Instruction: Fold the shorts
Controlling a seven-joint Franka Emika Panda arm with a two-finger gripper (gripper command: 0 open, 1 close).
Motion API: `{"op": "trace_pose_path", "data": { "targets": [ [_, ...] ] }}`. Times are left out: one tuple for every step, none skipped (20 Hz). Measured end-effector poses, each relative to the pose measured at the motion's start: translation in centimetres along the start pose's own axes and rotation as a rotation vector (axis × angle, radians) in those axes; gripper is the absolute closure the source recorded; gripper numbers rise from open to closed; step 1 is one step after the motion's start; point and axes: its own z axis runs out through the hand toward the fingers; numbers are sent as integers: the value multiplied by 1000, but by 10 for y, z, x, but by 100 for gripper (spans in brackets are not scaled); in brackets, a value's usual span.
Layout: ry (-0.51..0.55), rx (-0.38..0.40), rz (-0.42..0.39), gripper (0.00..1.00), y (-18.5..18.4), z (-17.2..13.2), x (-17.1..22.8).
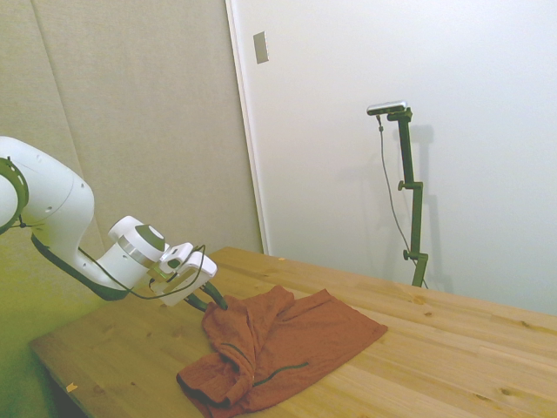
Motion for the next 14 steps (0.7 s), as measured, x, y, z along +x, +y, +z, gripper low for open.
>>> {"op": "trace_pose_path", "data": {
  "targets": [
    [-1,0,-1,100,0,0,0],
    [-2,0,-1,100,0,1,-1],
    [-3,0,-1,100,-1,2,-1],
    [-4,-1,-2,100,-1,2,-2],
    [-5,-2,-2,100,0,3,-2],
    [-6,-4,-2,100,0,4,-2],
    [-7,-5,-2,100,0,5,-2],
    [-8,-6,-2,100,0,6,-3],
    [-9,-7,-3,100,0,6,-3],
    [-9,-7,-3,100,0,6,-4],
    [-9,-7,-2,100,0,6,-3],
    [-9,-7,-2,100,0,6,-3],
    [-9,-7,-2,100,0,6,-3],
    [-9,-7,-1,100,0,6,-3]
  ]
}}
